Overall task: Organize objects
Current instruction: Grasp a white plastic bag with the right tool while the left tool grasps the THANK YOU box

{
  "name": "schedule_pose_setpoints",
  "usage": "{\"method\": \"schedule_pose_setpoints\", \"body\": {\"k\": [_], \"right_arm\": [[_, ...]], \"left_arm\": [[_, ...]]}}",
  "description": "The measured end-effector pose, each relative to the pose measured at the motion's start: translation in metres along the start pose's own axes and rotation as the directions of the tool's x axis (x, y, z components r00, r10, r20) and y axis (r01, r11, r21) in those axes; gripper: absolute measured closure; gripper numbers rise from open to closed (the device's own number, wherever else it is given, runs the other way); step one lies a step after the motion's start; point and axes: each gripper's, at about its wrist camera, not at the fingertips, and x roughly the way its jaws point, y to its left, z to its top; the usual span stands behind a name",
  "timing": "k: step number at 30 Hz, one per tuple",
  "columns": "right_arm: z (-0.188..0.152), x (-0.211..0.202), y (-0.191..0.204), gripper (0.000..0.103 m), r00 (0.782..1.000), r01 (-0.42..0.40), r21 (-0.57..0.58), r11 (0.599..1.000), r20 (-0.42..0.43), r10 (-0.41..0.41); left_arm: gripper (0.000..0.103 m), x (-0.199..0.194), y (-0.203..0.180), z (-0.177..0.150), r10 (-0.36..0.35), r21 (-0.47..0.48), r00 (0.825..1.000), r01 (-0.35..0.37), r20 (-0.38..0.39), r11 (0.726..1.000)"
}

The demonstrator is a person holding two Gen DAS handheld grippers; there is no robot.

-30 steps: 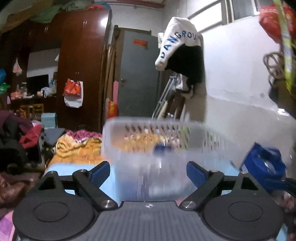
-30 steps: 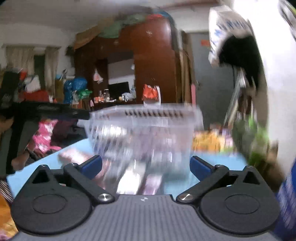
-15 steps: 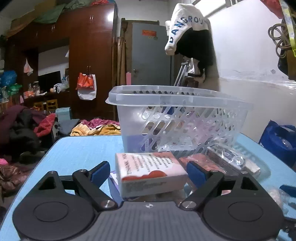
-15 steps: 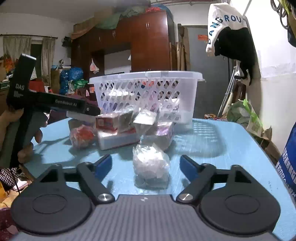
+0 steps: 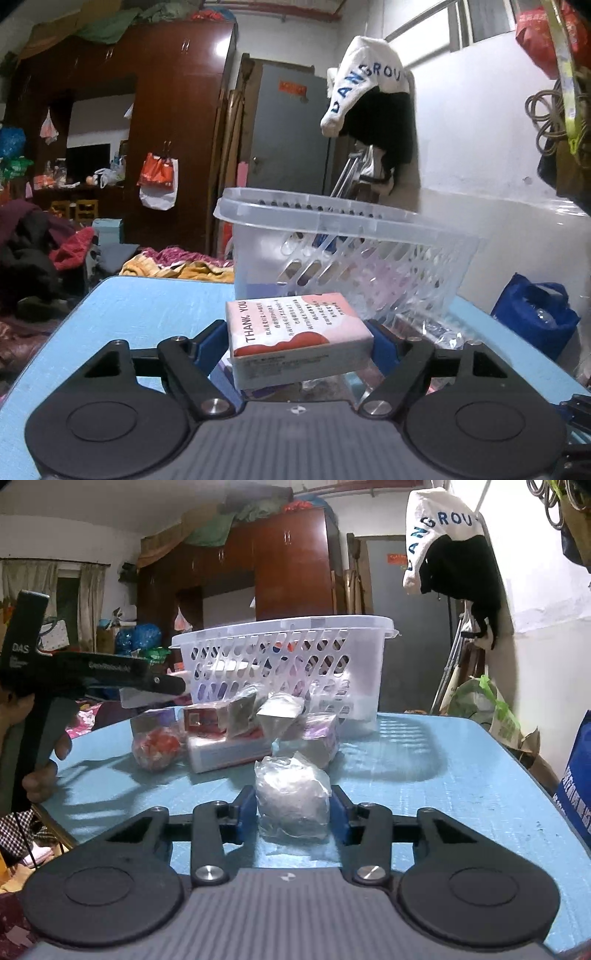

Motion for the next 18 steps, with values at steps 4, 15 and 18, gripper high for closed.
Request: {"method": "schedule_pose_setpoints", "body": {"k": [4,15,18], "right_arm": [[-0.0027,-0.0012,0.0001,0.058,1.0,0.004,-0.004,1.0,0.018,-0.004],[-0.0082,-0.0029,-0.0007,0.058,0.998,0.004,-0.028,1.0,0.058,-0.002],[-0.0091,-0.0039,-0.0006,0.058,0.998,0.005,-0.028,1.0,0.067,-0.003]], "left_arm": [[0.021,-0.0011,-0.0029,-0.0009,-0.013,0.014,1.0,0.013,0.019,1.0],[0.021,-0.0061,0.0004,-0.0017,-0.02,0.002,0.998,0.02,0.062,1.0],[0.021,-0.0067,0.0008,-0.0021,-0.024,0.005,0.997,0.024,0.067,1.0]]}}
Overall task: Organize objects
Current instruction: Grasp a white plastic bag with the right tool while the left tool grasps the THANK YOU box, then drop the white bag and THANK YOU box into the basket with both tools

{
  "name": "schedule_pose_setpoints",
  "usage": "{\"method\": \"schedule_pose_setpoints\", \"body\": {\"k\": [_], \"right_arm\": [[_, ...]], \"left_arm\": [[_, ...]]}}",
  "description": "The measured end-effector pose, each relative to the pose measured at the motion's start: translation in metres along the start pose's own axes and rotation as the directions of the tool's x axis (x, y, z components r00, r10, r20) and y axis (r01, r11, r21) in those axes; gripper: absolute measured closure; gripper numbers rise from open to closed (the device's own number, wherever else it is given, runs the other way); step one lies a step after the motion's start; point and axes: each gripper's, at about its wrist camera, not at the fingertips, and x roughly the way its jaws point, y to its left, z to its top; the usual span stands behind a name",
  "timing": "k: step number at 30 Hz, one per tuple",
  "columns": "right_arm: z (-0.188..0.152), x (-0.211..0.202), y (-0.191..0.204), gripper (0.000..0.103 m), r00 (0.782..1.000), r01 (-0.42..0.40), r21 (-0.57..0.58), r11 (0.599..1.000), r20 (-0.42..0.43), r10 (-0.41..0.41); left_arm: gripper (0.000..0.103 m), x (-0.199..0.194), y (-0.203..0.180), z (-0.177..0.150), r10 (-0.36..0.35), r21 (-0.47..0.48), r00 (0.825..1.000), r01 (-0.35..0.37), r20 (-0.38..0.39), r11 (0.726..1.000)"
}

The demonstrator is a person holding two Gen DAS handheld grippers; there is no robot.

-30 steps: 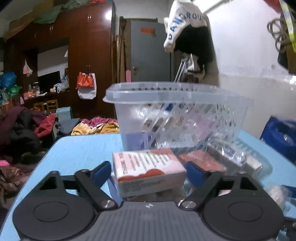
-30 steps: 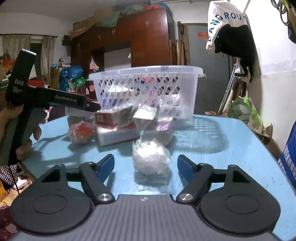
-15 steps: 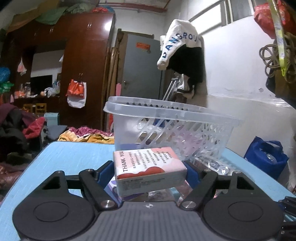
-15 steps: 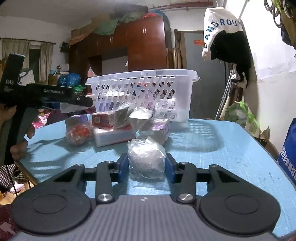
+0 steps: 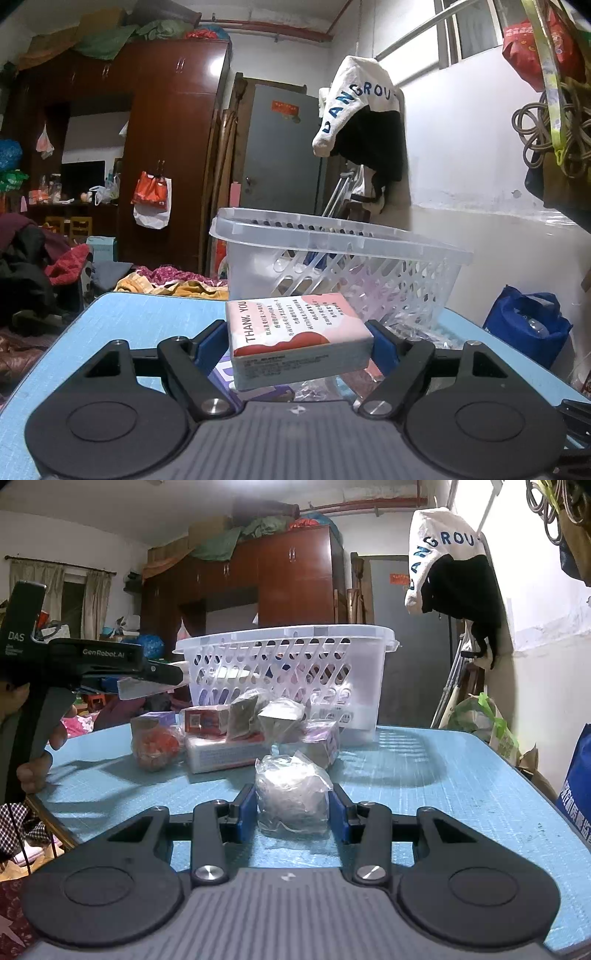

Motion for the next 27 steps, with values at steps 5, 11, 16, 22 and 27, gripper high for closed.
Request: {"method": "schedule_pose_setpoints", "body": {"k": [5,11,16,22,27], "right_arm": [[0.0,-0.003,-0.001,0.058,1.0,-0.007,0.012,1.0,0.009,0.007],[0.003,-0.01,-0.001,0.058,0.999,-0.019,0.021,1.0,0.042,0.018],[0.006,-0.015,-0.002,0.058,0.998,-0.023,0.02,1.0,0.066,0.022],[0.012,-0.02,-0.005,0.058,0.995,-0.042,0.037,0.998,0.09,0.038],[0.036,-0.027,-0.001,0.058,0.99,-0.076,-0.004,0.997,0.119,0.076]], "left_arm": [[0.021,-0.001,0.002,-0.001,-0.001,-0.006,1.0,0.001,0.01,1.0],[0.021,-0.005,-0.003,-0.003,0.003,0.02,0.999,-0.003,0.04,1.0],[0.021,-0.006,-0.002,-0.003,0.004,0.017,0.999,-0.004,0.047,1.0],[0.021,-0.007,-0.003,-0.002,0.019,0.01,0.998,-0.02,0.064,1.0],[0.021,-0.019,0.0,0.017,-0.025,-0.039,0.993,0.03,0.112,0.999]]}}
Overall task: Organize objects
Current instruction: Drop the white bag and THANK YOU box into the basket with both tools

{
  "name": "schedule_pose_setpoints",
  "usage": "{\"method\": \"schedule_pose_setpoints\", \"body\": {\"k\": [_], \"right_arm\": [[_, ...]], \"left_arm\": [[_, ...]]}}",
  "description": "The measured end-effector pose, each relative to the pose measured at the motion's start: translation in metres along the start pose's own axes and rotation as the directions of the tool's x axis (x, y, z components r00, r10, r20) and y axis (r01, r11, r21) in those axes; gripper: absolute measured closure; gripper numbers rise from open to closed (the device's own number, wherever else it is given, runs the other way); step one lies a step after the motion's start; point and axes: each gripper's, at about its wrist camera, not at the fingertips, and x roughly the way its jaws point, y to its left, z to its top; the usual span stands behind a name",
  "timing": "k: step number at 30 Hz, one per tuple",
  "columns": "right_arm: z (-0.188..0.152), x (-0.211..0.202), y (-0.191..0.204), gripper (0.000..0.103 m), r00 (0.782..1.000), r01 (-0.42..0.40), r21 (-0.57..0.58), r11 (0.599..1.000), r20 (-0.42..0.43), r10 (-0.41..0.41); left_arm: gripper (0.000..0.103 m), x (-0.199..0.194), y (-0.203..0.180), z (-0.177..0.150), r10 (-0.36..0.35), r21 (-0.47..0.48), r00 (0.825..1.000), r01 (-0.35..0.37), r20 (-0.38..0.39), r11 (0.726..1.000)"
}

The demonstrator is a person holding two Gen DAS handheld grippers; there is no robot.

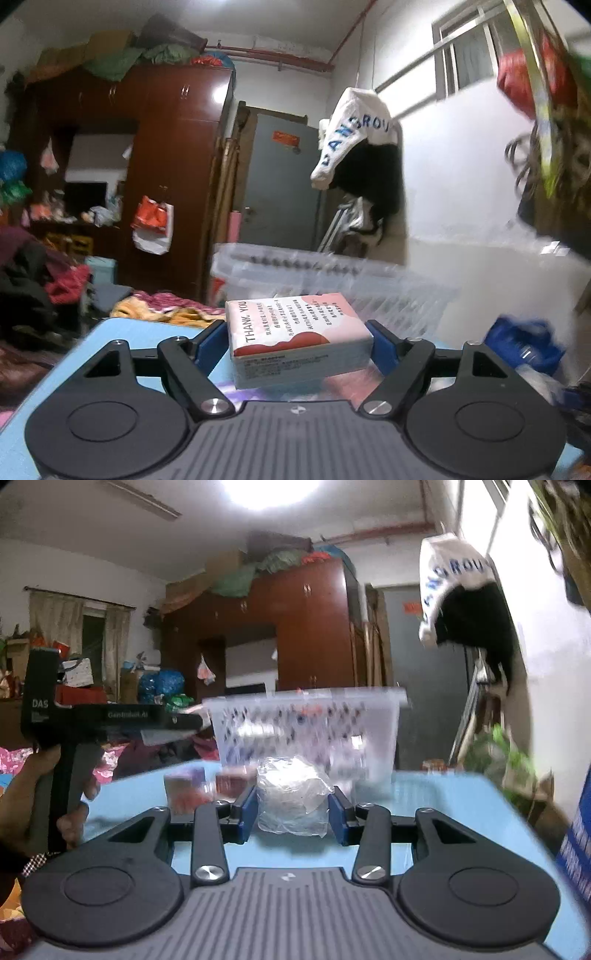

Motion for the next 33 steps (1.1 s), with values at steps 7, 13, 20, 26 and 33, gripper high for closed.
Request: {"method": "schedule_pose_setpoints", "body": {"k": [7,13,20,26,33], "right_arm": [[0.111,0.06,-0.003,0.058,0.998,-0.03,-0.113,0.993,0.044,0.035],[0.157,0.151,-0.018,0.058,0.993,0.042,-0.18,0.983,-0.1,-0.06],[0.131,0.174,-0.031,0.013,0.975,0.037,-0.167,0.985,-0.209,-0.072],[0.124,0.115,-0.046,0.0,0.994,-0.026,0.005,1.0,-0.108,0.026],[0.076,0.1,-0.044,0.0,0.969,-0.005,-0.023,1.0,-0.246,-0.001]], "left_arm": [[0.021,0.058,-0.023,0.101,-0.035,0.03,0.999,0.036,-0.031,0.999],[0.021,0.138,-0.024,0.111,-0.015,-0.038,0.975,0.007,-0.222,0.999],[0.019,0.153,-0.011,0.084,0.011,-0.09,0.95,-0.041,-0.311,0.995],[0.005,0.123,-0.018,0.095,-0.031,-0.049,0.972,0.02,-0.232,0.999],[0.0,0.056,-0.016,0.052,0.045,0.1,0.973,-0.023,-0.228,0.995]]}}
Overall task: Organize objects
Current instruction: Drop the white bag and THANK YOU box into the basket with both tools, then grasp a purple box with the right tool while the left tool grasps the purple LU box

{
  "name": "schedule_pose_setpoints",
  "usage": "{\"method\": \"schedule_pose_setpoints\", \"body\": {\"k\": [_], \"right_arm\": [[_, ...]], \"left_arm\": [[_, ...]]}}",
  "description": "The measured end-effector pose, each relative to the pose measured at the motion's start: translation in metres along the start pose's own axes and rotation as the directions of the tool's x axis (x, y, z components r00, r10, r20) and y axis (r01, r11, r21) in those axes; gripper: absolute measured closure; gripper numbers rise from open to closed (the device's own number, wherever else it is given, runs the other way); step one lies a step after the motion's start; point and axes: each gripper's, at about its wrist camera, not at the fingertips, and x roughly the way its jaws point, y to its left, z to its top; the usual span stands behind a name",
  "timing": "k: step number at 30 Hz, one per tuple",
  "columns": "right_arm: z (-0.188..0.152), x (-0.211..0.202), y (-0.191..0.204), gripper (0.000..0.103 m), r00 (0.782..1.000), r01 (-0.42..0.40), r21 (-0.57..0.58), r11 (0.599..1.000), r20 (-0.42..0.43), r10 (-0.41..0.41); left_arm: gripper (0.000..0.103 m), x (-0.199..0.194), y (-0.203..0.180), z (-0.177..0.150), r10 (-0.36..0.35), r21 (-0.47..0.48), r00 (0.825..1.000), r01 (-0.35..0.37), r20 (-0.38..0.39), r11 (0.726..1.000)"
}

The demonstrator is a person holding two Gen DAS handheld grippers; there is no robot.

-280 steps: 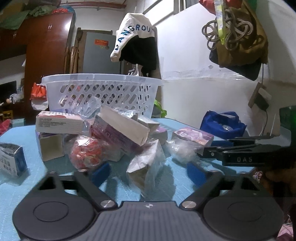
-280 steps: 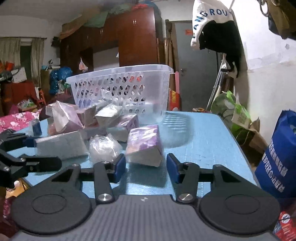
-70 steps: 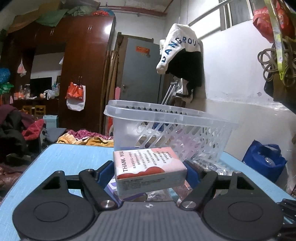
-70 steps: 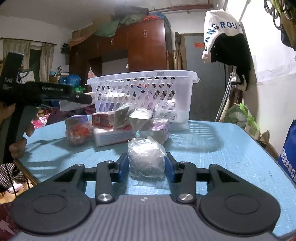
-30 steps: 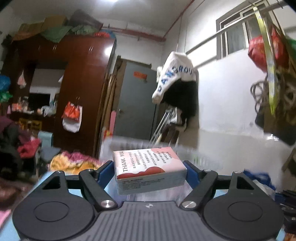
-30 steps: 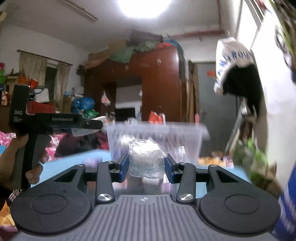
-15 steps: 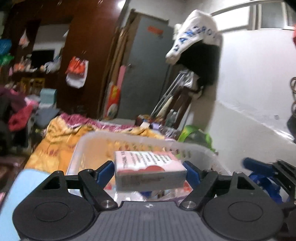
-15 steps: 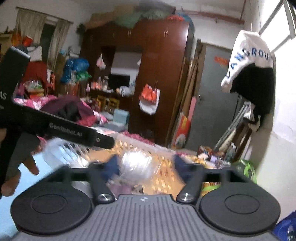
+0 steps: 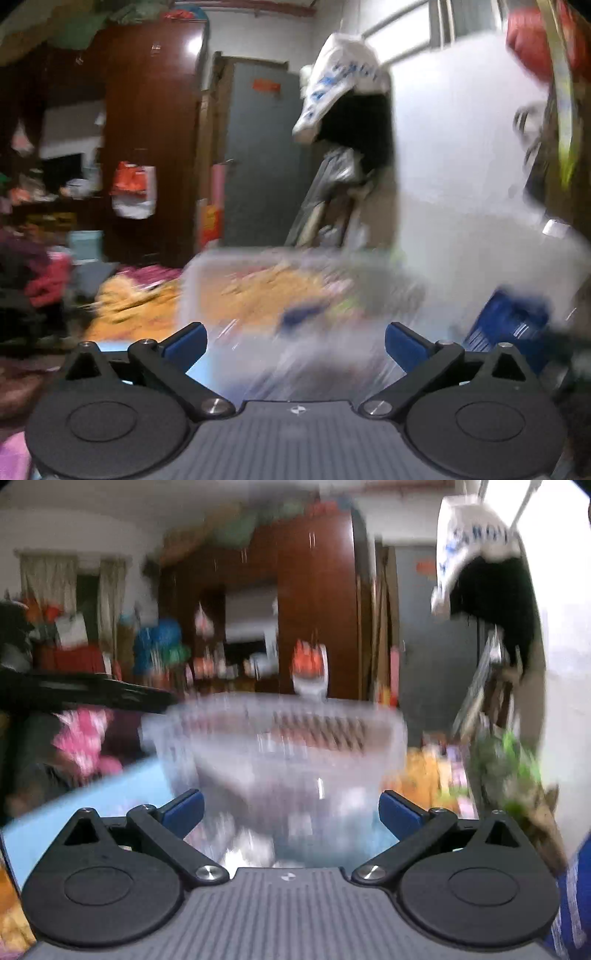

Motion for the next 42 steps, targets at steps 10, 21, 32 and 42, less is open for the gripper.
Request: {"method": "schedule_pose_setpoints", "body": {"k": [10,21,32,42], "right_arm": [[-0.043,0.026,0.026,0.033,0.981,-0.074,-0.04,0.996,-0.182,0.066],[-0.051,0.021,0.028,0.052,0.983,0.069,-0.055,0.996,-0.165,-0.077],[-0.05,0.009,0.024,0.053,0.99,0.134,-0.009,0.991,-0.048,-0.135],[-0.052,-0.007,0.02,0.054,0.989,0.125,0.052,0.991,0.074,-0.128]], "left_arm": [[0.004,0.025,0.046,-0.05,0.079,-0.099,0.985,-0.095,-0.153,0.991],[0.005,0.032,0.04,-0.061,0.133,-0.125,0.977,-0.155,-0.167,0.98],[0.046,0.029,0.037,-0.063,0.142,-0.113,0.974,-0.163,-0.174,0.98],[0.051,0.009,0.05,-0.065,0.095,-0.211,0.994,-0.103,-0.05,0.972]]}}
